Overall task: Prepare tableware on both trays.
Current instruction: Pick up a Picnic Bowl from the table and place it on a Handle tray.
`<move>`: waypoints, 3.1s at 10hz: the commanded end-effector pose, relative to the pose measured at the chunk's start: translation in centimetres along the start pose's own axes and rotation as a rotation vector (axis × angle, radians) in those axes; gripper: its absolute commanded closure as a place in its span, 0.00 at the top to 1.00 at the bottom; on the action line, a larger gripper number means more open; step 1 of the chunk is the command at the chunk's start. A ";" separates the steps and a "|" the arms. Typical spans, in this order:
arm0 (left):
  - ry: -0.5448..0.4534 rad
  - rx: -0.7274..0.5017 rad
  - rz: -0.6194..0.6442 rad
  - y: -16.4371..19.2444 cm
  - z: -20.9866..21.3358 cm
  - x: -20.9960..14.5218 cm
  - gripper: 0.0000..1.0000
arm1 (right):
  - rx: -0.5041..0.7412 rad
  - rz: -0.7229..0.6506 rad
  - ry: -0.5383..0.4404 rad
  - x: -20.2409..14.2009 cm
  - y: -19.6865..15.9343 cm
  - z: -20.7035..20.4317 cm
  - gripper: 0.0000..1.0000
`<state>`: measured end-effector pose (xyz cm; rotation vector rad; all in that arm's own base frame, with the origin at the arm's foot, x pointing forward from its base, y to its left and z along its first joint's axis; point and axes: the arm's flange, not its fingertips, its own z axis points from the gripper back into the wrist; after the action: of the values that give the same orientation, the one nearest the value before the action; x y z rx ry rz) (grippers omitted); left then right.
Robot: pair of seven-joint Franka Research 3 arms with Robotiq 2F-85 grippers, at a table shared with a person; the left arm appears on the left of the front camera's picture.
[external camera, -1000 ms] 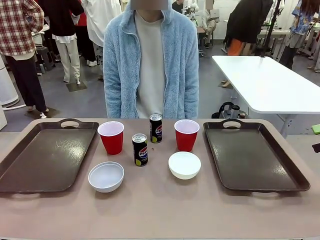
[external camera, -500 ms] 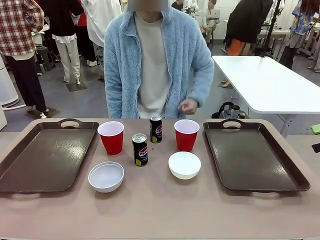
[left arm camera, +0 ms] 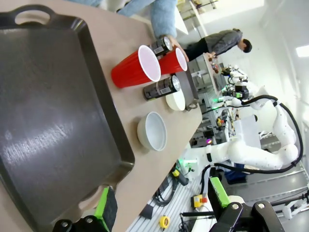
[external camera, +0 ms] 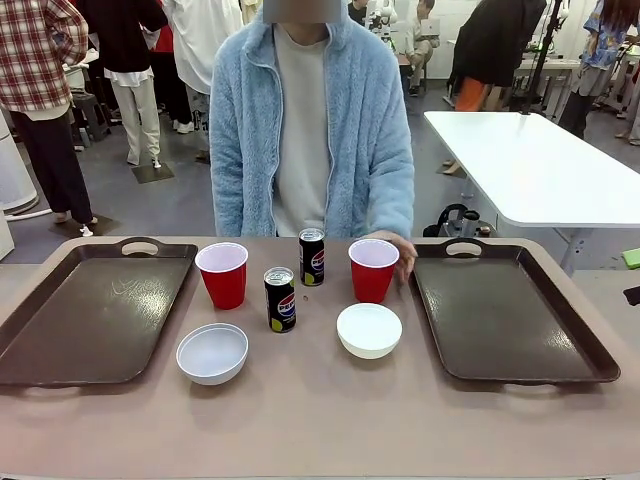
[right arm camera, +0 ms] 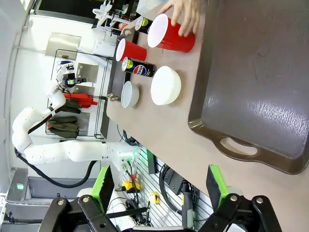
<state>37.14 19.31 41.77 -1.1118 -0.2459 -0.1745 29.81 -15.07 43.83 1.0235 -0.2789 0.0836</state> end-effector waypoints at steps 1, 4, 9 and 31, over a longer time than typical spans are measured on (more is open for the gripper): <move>-0.006 -0.008 -0.005 -0.1 0.1 0.0 1.00 | 0.017 0.000 -0.009 0.1 -0.1 0.0 1.00; -0.012 0.166 -0.061 -3.6 -1.1 0.3 1.00 | 0.017 0.000 -0.009 0.1 -0.1 0.0 1.00; 0.181 0.631 -0.349 -17.0 -12.5 -1.4 1.00 | 0.017 0.000 -0.009 0.1 -0.1 0.0 1.00; 0.302 1.115 -0.277 -11.9 -41.3 -0.9 1.00 | 0.017 0.000 -0.009 0.1 -0.1 0.0 1.00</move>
<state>37.05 -22.65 34.23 0.0202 -0.1559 -0.4370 29.78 -15.08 43.81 1.0198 -0.2756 0.0809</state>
